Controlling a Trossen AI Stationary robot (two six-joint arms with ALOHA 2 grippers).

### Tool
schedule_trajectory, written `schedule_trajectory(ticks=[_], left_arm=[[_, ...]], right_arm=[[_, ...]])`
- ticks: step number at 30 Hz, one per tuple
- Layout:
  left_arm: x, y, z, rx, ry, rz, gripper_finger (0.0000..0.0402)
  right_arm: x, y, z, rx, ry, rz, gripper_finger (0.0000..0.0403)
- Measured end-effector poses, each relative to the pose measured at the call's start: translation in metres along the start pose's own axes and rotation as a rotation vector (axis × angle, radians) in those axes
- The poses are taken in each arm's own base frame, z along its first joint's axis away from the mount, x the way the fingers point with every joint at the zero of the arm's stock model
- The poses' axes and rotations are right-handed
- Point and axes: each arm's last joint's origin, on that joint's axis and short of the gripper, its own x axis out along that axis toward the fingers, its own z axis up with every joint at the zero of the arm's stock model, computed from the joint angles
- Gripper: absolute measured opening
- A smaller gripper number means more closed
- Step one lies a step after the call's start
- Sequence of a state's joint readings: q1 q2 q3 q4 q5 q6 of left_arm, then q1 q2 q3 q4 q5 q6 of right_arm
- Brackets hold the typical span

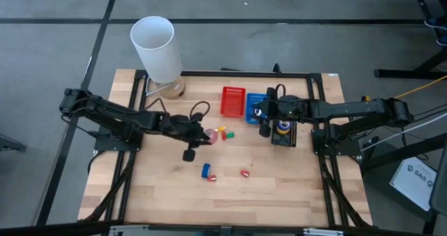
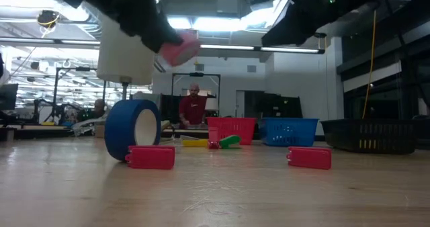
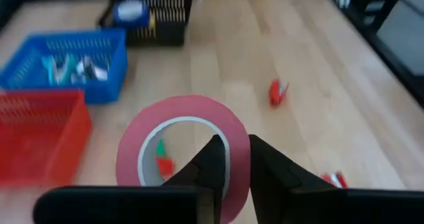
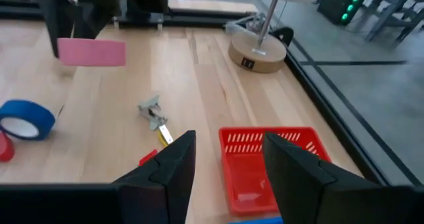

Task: Pick and place Stapler, Stapler remover, tape
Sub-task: Put the pink tape into the black bin

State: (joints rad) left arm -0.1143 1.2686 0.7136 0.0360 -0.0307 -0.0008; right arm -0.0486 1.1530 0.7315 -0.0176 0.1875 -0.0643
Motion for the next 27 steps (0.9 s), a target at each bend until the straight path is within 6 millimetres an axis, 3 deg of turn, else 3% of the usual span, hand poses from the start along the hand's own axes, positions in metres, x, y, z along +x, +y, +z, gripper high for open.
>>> schedule_trajectory(ticks=[7, 14, 27], left_arm=[[-0.003, 0.003, 0.023, 0.081, -0.238, 0.131, 0.0037], [-0.011, 0.005, 0.043, 0.144, -0.444, 0.203, 0.0037], [-0.015, 0.002, 0.052, 0.14, -0.563, 0.111, 0.0037]], right_arm=[[0.002, 0.0, 0.006, -0.014, -0.064, -0.009, 0.0177], [0.017, 0.002, 0.016, -0.039, -0.208, -0.019, 0.0177], [0.059, 0.014, 0.021, -0.073, -0.496, 0.064, 0.0177]])
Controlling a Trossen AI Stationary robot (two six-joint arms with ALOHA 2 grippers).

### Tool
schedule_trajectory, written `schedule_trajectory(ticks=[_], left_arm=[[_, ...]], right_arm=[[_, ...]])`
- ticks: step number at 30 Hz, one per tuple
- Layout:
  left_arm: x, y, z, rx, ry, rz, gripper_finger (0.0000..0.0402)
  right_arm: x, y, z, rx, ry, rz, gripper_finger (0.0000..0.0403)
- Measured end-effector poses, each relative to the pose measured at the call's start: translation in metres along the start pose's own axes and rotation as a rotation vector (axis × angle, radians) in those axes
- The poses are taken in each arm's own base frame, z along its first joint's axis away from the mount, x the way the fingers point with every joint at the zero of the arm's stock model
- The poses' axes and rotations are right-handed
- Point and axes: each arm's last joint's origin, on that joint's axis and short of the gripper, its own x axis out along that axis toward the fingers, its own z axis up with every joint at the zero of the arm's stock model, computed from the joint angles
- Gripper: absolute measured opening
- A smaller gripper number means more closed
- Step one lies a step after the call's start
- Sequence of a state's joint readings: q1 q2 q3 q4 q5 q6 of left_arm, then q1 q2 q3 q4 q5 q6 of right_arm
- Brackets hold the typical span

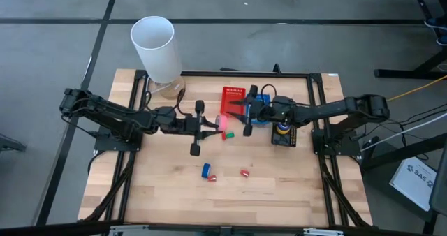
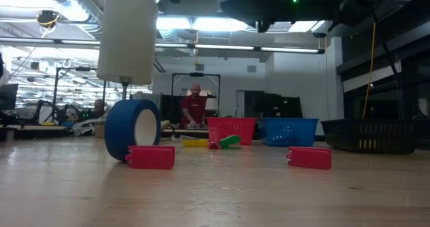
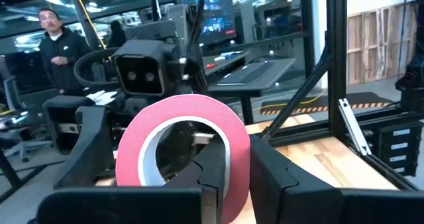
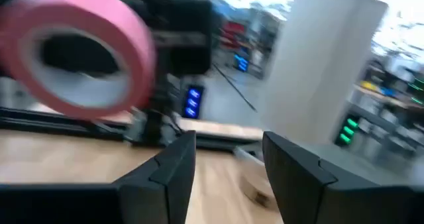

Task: Pick and place Stapler, Stapler remover, tape
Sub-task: Put the pink tape into the black bin

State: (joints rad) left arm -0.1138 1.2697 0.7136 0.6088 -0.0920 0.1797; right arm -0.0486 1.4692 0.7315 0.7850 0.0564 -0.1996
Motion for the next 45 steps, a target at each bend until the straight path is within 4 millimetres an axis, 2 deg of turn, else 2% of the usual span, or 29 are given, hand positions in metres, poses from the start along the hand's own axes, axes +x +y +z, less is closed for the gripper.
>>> schedule_trajectory(ticks=[5, 17, 26, 35, 39, 45], left_arm=[[0.0, 0.0, 0.0, -0.01, 0.004, -0.005, 0.0042], [0.001, 0.008, -0.002, -0.034, 0.003, -0.014, 0.0044], [0.002, 0.012, -0.002, -0.047, -0.021, -0.074, 0.0042], [0.008, 0.01, -0.005, -0.058, -0.065, -0.096, 0.004], [0.008, 0.01, -0.005, -0.058, -0.061, -0.096, 0.005], [0.008, 0.01, -0.007, -0.067, -0.045, -0.091, 0.0055]], right_arm=[[0.005, 0.004, 0.001, 0.004, -0.11, 0.103, 0.0177], [0.003, 0.008, 0.008, -0.026, -0.207, 0.217, 0.0177], [0.006, 0.016, 0.016, -0.075, -0.226, 0.224, 0.0177], [0.01, 0.016, 0.023, -0.079, -0.229, 0.226, 0.0175], [0.01, 0.016, 0.022, -0.078, -0.221, 0.228, 0.0147], [0.01, 0.016, 0.019, -0.082, -0.193, 0.224, 0.005]])
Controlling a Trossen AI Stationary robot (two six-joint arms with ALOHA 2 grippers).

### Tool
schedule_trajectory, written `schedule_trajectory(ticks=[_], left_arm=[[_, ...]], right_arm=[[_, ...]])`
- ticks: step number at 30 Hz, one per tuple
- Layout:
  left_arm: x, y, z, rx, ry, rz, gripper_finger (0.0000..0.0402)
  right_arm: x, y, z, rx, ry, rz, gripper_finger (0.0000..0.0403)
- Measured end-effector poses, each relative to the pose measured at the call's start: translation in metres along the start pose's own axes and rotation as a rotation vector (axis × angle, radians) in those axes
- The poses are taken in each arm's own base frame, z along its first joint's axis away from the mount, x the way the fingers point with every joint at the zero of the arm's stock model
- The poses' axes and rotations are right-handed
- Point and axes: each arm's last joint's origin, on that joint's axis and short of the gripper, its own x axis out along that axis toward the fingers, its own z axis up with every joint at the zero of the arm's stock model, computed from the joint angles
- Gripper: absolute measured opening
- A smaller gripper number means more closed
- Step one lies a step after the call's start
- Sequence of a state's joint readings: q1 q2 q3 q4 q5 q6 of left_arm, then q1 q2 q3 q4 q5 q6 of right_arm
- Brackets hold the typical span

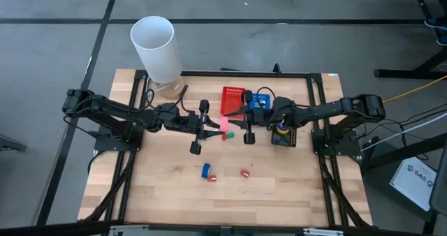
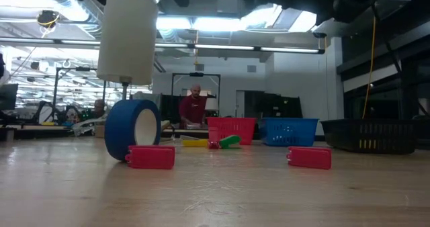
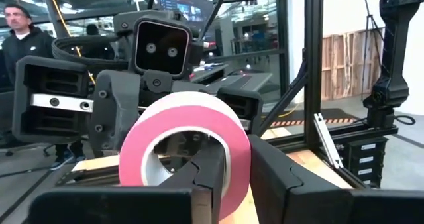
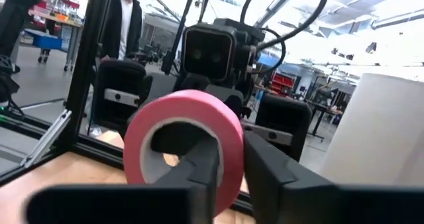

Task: Pick and place Stapler, Stapler remover, tape
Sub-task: Put the pink tape into the black bin

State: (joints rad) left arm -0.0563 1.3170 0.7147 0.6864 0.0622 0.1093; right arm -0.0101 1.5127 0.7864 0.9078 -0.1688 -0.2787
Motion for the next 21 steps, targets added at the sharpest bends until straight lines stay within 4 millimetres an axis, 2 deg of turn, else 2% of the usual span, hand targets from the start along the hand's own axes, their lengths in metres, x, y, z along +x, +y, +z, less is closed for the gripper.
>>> schedule_trajectory(ticks=[1, 6, 17, 21], left_arm=[[0.0, 0.0, -0.001, 0.0, 0.007, 0.006, 0.0055], [0.0, 0.0, -0.004, 0.001, 0.043, 0.032, 0.0068], [-0.002, 0.001, -0.02, -0.02, 0.209, 0.083, 0.0164], [-0.004, 0.0, -0.027, -0.021, 0.281, 0.075, 0.0181]], right_arm=[[0.0, 0.0, -0.001, 0.001, 0.007, 0.0, 0.0038], [0.0, 0.001, -0.005, 0.015, 0.057, 0.004, 0.0036], [-0.002, 0.005, -0.02, 0.078, 0.222, 0.007, 0.0036], [-0.005, 0.006, -0.026, 0.127, 0.302, 0.022, 0.0036]])
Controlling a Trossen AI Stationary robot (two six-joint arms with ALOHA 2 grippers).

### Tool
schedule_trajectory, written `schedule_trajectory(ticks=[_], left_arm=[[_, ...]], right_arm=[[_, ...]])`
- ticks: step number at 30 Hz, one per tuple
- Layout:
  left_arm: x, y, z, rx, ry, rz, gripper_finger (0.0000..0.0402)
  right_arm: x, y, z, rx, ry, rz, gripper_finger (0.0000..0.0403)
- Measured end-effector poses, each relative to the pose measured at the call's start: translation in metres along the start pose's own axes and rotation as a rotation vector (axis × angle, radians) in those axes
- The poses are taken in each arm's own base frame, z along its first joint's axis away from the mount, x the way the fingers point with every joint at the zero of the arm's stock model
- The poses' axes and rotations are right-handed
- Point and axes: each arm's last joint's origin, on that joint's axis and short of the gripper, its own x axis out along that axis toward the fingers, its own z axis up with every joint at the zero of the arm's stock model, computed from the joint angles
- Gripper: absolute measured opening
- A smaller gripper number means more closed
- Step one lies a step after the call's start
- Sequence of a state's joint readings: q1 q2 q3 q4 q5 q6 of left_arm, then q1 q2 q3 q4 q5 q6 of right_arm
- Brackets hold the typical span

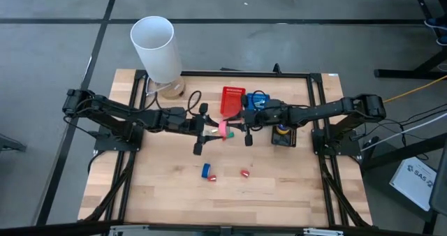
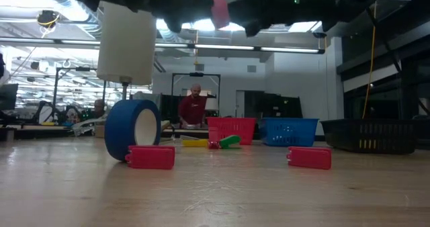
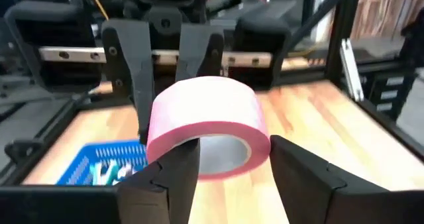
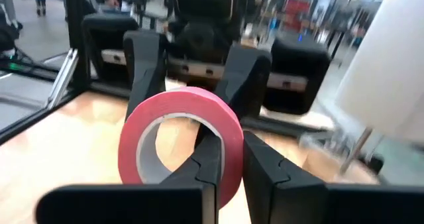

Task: Pick and place Stapler, Stapler remover, tape
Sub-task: Put the pink tape into the black bin

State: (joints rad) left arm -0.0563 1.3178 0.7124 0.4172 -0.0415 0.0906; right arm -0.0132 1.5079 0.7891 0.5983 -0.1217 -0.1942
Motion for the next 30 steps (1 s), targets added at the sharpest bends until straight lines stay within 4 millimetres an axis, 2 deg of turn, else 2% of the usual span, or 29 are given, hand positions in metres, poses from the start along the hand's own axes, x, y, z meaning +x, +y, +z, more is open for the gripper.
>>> schedule_trajectory(ticks=[6, 8, 13, 20, 27, 30], left_arm=[[-0.001, 0.001, -0.008, 0.003, 0.085, 0.038, 0.0175], [-0.003, 0.002, -0.008, 0.005, 0.097, 0.058, 0.0172], [-0.007, 0.003, -0.006, 0.011, 0.111, 0.109, 0.0169], [-0.008, 0.007, -0.006, 0.011, 0.124, 0.137, 0.0165], [-0.008, 0.012, -0.009, 0.007, 0.147, 0.154, 0.0155], [-0.008, 0.013, -0.009, 0.007, 0.153, 0.154, 0.0152]], right_arm=[[-0.008, -0.005, -0.011, 0.095, 0.179, 0.013, 0.0036], [-0.014, -0.007, -0.013, 0.143, 0.3, 0.018, 0.0036], [-0.027, -0.012, -0.002, 0.241, 0.591, 0.005, 0.0036], [-0.052, -0.013, -0.002, 0.268, 0.952, -0.026, 0.0045], [-0.086, -0.025, 0.005, 0.328, 1.036, -0.102, 0.0038], [-0.099, -0.025, 0.002, 0.375, 1.052, -0.147, 0.0038]])
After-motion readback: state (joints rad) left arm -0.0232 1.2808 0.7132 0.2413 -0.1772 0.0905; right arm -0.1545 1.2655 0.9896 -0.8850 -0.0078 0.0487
